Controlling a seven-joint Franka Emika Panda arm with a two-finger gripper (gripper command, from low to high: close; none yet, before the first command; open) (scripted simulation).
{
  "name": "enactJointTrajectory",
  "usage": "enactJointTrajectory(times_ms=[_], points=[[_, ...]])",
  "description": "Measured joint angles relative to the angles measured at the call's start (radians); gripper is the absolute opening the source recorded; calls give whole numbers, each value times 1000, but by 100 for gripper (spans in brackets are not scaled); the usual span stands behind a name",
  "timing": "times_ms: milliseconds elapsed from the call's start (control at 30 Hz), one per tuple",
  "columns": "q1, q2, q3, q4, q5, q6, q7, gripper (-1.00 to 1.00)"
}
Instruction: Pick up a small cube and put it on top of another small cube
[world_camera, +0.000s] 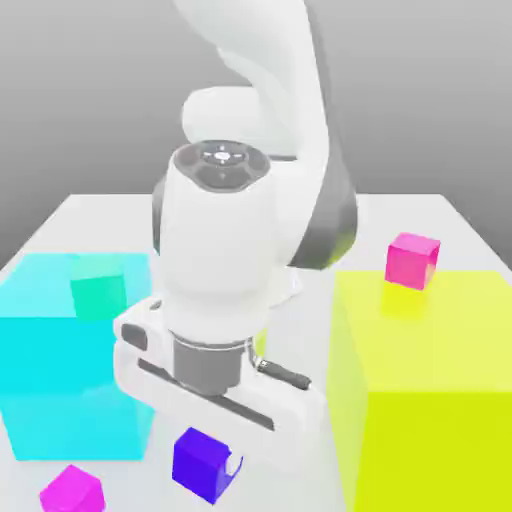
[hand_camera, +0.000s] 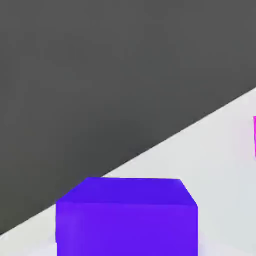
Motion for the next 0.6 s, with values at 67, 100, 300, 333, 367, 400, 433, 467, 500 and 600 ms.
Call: enactJointTrajectory(times_ms=[67, 100, 300, 333, 367, 400, 433, 467, 500, 600], points=[[-33, -72, -15, -7, 21, -65, -18, -100], [-48, -108, -20, -10, 33, -99, -22, -100], [-119, -326, -62, -32, 113, -304, -28, -100], [-127, -362, -72, -36, 125, -338, -27, -100], [-135, -398, -84, -40, 137, -373, -27, -100], [-144, -434, -95, -44, 148, -406, -26, -100], [-153, -471, -106, -47, 160, -442, -25, -100], [-158, -483, -112, -63, 166, -439, -24, -100], [-161, -481, -114, -85, 169, -416, -24, -100], [-169, -452, -112, -156, 174, -316, -27, 100]])
